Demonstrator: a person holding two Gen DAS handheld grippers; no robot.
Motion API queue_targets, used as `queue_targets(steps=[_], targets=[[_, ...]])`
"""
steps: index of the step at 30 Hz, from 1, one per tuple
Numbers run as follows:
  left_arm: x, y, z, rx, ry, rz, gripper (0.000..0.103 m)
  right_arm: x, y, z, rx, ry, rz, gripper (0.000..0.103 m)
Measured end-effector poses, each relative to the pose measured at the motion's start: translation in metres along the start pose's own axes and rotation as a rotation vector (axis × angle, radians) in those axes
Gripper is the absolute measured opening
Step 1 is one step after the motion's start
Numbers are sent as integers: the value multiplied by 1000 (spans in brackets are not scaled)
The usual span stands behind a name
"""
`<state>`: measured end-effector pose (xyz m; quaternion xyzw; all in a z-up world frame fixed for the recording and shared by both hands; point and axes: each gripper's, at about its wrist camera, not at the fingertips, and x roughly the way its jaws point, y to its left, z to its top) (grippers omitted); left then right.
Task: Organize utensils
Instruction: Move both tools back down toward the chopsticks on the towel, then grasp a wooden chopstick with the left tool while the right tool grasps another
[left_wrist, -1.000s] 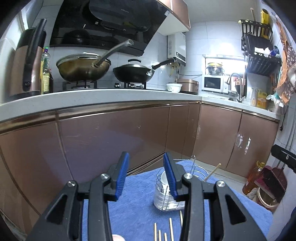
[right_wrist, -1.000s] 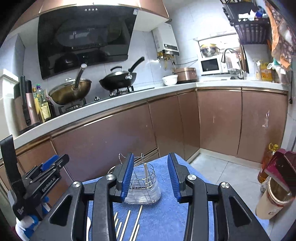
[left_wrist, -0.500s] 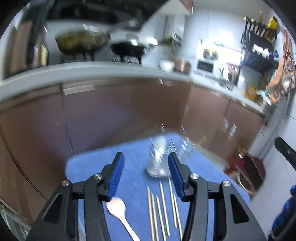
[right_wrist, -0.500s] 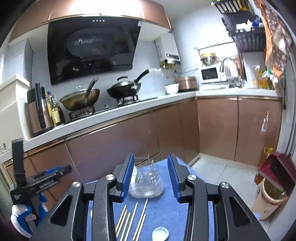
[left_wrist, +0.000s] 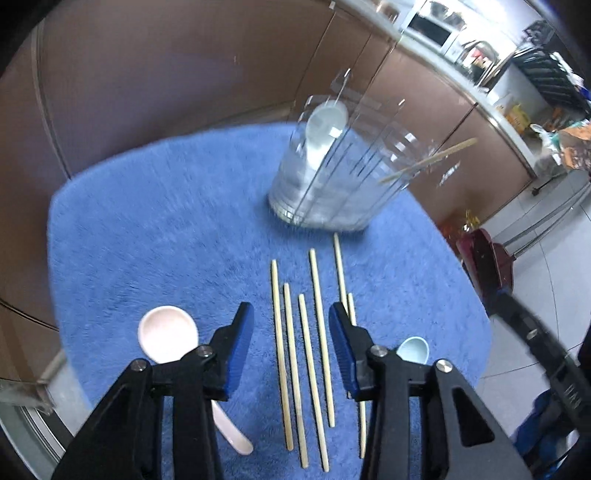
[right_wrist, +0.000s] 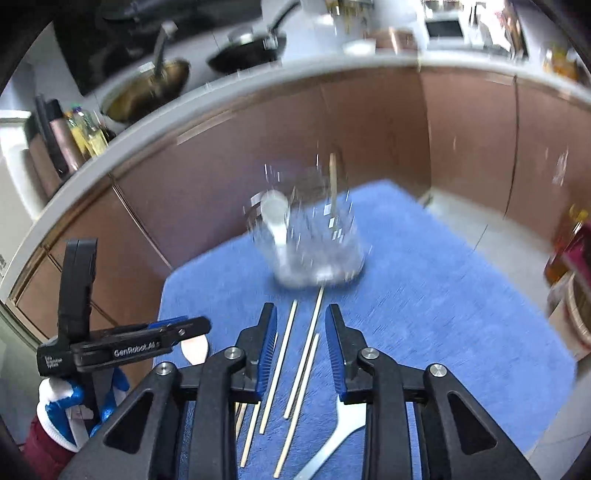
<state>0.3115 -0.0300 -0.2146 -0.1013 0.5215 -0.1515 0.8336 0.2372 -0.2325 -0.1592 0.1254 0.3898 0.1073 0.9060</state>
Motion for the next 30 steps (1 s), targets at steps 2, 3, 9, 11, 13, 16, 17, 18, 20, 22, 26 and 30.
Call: queue_targets(steps=[2, 3, 9, 11, 13, 16, 17, 18, 20, 22, 26, 30], targets=[[16, 5, 6, -13, 41, -4, 36, 28, -3, -2, 17, 65, 20, 25], [22, 6, 8, -19, 56, -7, 34, 40, -6, -4, 25, 92, 22, 24], [57, 10, 25, -34, 127, 2, 29, 100, -13, -5, 61, 203, 45, 22], [68, 11, 28, -39, 150, 11, 26, 115, -15, -2, 69, 228, 42, 22], [76, 12, 31, -39, 165, 19, 24, 129, -18, -1, 73, 251, 36, 21], [87, 12, 35, -37, 186, 22, 19, 145, -17, 5, 73, 280, 36, 18], [90, 11, 36, -35, 189, 20, 18, 149, -16, 5, 69, 286, 34, 18], [92, 11, 37, -31, 194, 20, 17, 155, -16, 6, 66, 296, 31, 18], [99, 9, 40, -24, 209, 25, 16, 164, -16, 6, 65, 309, 21, 18], [106, 8, 40, -18, 219, 28, 14, 172, -17, 5, 62, 321, 16, 17], [116, 7, 43, -8, 230, 35, 10, 186, -14, 3, 47, 340, -4, 14], [118, 7, 44, -13, 241, 37, 8, 199, -8, 0, 27, 356, -34, 12]])
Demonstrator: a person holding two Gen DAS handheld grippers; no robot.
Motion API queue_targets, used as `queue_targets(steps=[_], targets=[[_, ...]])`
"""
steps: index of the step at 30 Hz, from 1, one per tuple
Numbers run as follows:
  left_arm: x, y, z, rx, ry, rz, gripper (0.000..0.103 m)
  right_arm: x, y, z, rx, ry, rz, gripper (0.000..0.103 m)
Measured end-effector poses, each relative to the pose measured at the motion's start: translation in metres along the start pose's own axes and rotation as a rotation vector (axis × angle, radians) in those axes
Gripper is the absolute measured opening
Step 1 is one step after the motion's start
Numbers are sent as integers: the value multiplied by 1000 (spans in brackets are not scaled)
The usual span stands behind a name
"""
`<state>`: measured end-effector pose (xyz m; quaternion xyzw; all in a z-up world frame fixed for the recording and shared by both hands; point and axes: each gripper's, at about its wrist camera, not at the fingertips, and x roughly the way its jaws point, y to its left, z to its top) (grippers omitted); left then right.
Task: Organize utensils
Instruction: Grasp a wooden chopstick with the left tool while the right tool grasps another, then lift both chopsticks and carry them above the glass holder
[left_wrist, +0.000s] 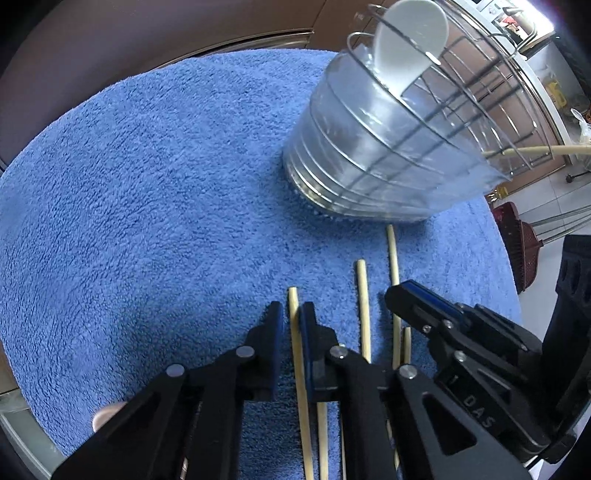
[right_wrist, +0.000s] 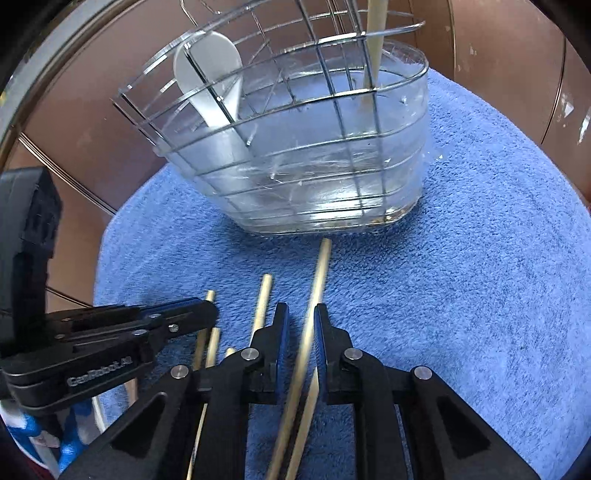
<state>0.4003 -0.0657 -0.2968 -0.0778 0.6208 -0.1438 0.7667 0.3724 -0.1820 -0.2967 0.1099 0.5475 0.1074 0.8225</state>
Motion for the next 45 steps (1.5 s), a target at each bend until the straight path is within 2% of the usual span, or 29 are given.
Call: queue_targets(steps=[4, 11, 21, 25, 29, 36, 45], targets=[[-1, -9, -2, 18, -1, 20, 8, 13, 10, 1, 9, 5, -20, 10], [6, -18, -2, 28, 5, 35, 8, 13, 15, -1, 24, -9, -40, 8], [1, -7, -5, 25, -24, 18, 5, 2, 13, -7, 61, -47, 30, 5], [-13, 0, -10, 14, -75, 0, 5, -10, 20, -8, 49, -70, 63, 5], [-40, 1, -19, 21, -163, -22, 5, -28, 28, -15, 11, -107, 83, 5], [-93, -6, -49, 56, -325, -26, 4, -78, 35, -37, -39, -208, 103, 5], [-157, -14, -85, 37, -497, -67, 4, -147, 41, -65, -67, -348, 103, 5]])
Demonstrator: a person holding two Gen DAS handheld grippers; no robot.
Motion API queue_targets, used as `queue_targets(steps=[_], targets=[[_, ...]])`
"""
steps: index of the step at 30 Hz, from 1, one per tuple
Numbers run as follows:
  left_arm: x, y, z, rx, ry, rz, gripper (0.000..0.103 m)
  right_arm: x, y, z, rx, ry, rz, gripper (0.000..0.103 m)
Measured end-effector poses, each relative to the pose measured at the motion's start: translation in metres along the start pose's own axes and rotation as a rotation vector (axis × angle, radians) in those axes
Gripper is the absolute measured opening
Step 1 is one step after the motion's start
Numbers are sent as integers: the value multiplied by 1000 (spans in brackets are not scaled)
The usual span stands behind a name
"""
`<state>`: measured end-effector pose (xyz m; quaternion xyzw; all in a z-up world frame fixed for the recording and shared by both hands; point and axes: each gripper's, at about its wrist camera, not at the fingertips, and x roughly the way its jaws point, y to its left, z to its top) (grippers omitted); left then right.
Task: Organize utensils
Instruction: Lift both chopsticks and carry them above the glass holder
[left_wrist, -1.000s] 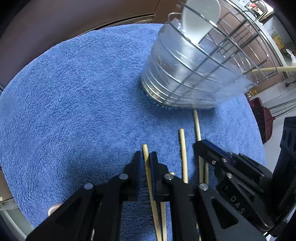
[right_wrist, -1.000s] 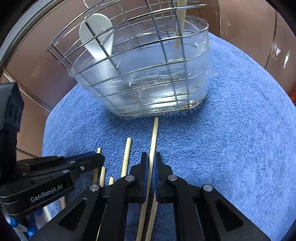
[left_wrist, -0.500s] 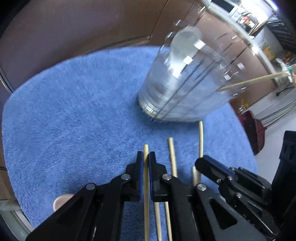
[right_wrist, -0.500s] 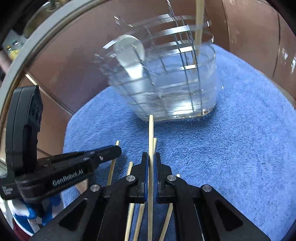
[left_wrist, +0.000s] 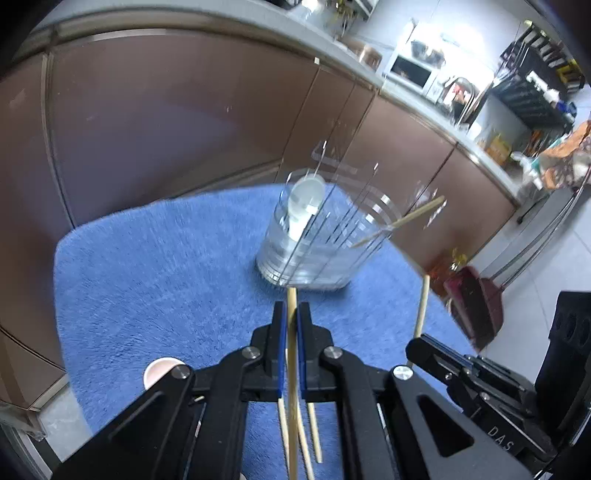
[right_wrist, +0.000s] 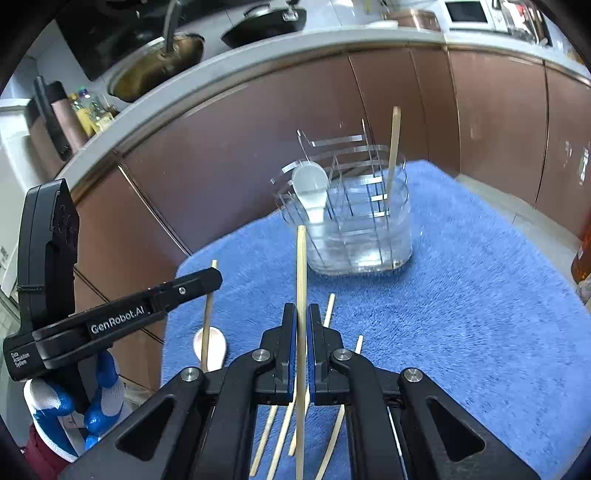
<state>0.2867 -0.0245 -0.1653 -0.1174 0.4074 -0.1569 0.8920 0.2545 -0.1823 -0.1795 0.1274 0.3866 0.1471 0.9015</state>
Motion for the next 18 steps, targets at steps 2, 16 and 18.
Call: queue_targets(steps=[2, 16, 18], targets=[[-21, -2, 3, 2, -40, -2, 4, -14, 3, -1, -3, -27, 2, 5], [-104, -56, 61, 64, -379, -55, 4, -101, 33, 53, -111, -309, 31, 5], [-104, -60, 75, 67, -425, -62, 4, -105, 34, 72, -121, -365, 40, 5]])
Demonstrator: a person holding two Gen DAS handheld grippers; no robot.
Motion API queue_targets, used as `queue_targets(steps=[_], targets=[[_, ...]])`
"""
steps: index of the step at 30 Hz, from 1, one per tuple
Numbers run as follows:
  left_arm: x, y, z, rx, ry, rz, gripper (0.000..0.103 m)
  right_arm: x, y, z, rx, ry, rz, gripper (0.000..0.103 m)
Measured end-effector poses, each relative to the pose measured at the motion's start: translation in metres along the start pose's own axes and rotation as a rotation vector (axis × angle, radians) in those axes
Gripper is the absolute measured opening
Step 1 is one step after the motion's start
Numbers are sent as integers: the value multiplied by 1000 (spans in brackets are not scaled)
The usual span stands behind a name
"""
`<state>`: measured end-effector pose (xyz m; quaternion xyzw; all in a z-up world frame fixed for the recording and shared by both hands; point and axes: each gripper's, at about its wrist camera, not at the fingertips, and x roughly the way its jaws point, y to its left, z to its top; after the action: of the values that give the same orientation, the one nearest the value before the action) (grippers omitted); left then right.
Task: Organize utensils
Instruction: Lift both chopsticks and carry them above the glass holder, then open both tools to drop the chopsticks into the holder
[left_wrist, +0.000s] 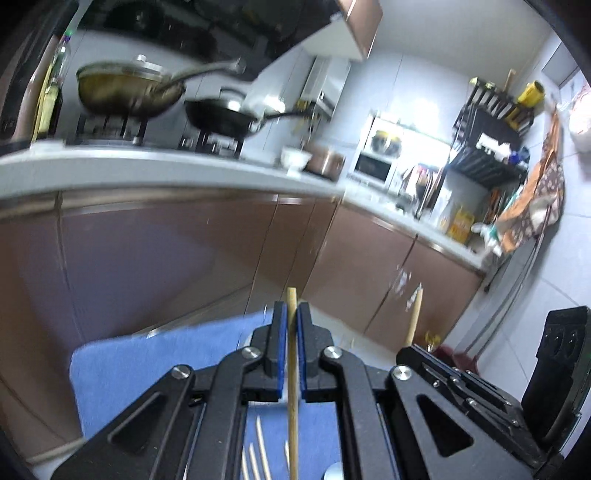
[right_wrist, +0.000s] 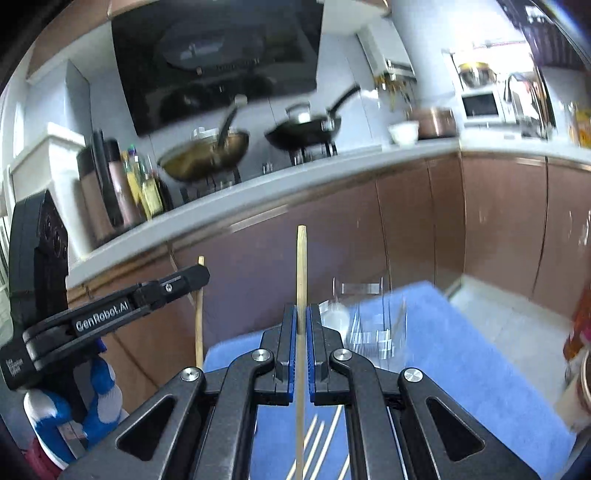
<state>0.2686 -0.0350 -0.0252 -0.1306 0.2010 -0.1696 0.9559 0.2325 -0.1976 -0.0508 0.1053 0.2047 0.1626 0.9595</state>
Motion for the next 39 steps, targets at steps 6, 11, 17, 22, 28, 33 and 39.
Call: queue_targets(steps=[6, 11, 17, 22, 28, 33, 39], targets=[[41, -4, 29, -3, -111, 35, 4, 28, -14, 42, -14, -126, 8, 5], [88, 1, 36, -23, -181, 79, 4, 61, -31, 56, -30, -199, -26, 5], [138, 10, 17, -38, -210, 127, 5, 109, -56, 49, -36, -201, -75, 5], [168, 15, -4, -42, -198, 146, 5, 134, -70, 24, -50, -178, -130, 5], [189, 22, -32, -30, -165, 165, 5, 149, -88, -2, -14, -125, -162, 6], [181, 31, -39, -57, -138, 151, 11, 140, -86, -7, -7, -125, -174, 13], [142, 32, -32, -41, -153, 138, 29, 115, -77, -2, 3, -138, -186, 19]])
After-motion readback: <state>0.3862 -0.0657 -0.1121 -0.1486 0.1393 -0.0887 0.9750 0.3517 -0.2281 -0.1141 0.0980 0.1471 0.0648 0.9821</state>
